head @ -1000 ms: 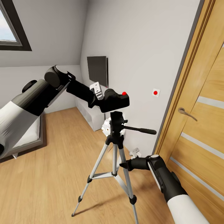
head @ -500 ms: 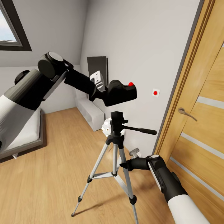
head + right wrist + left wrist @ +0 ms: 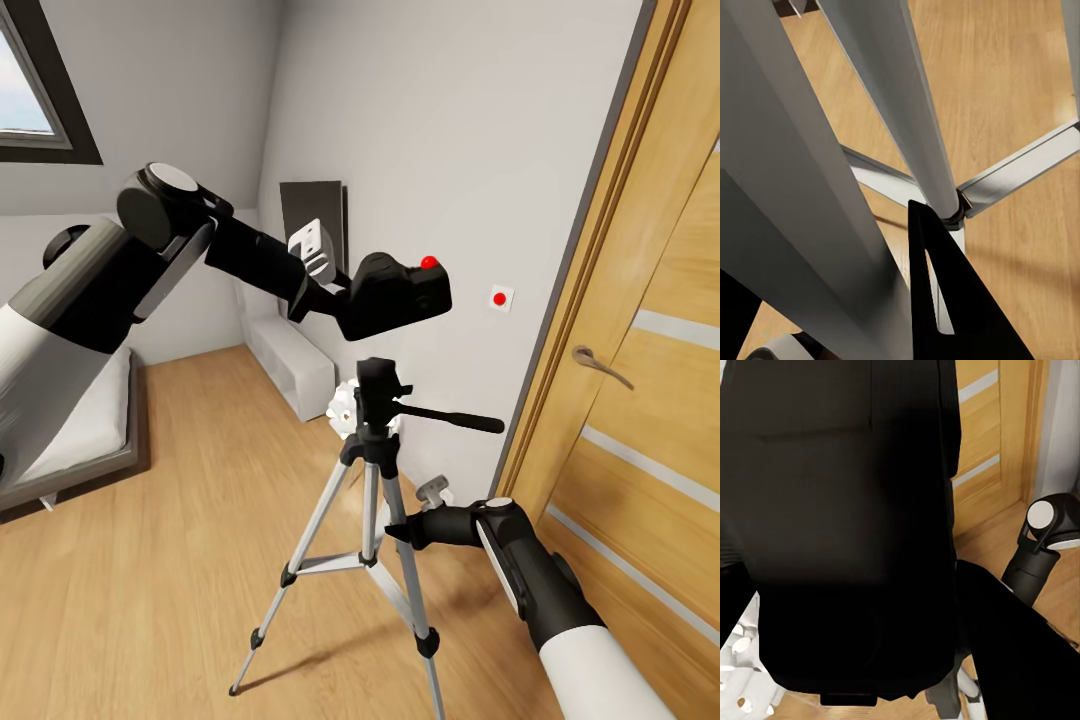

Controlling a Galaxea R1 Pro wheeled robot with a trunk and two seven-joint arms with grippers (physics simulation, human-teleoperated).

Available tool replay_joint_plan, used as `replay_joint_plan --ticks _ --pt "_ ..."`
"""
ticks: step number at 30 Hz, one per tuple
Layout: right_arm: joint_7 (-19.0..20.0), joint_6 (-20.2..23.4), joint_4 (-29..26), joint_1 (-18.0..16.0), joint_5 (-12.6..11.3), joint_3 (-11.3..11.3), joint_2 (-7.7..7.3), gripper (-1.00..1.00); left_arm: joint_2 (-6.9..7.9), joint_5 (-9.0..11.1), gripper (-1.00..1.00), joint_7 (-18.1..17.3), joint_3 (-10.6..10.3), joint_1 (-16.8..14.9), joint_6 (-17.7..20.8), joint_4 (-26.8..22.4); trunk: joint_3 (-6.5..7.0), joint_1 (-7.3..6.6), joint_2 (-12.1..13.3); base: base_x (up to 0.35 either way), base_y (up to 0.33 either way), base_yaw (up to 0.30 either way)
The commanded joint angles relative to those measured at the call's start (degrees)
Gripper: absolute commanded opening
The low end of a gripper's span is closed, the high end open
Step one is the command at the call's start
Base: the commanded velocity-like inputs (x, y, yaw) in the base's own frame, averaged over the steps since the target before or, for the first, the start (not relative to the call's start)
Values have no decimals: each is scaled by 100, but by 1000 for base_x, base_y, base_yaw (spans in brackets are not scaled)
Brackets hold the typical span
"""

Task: Attach the digital camera to the camera tripod in the bedroom.

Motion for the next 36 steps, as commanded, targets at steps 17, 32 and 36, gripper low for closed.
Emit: replay_joint_plan --ticks 17,32,36 --pt "43 -118 40 -2 81 -8 -23 -100 22 -53 -100 23 -41 -5 241 -7 -14 6 -10 0 0 0" --pt "44 -214 65 -3 235 -10 -24 -100 31 -373 -100 7 -124 -6 729 -91 -14 6 -10 0 0 0" --pt "44 -215 65 -3 235 -8 -24 -100 40 -387 -100 1 -127 -3 756 -224 -14 6 -10 0 0 0"
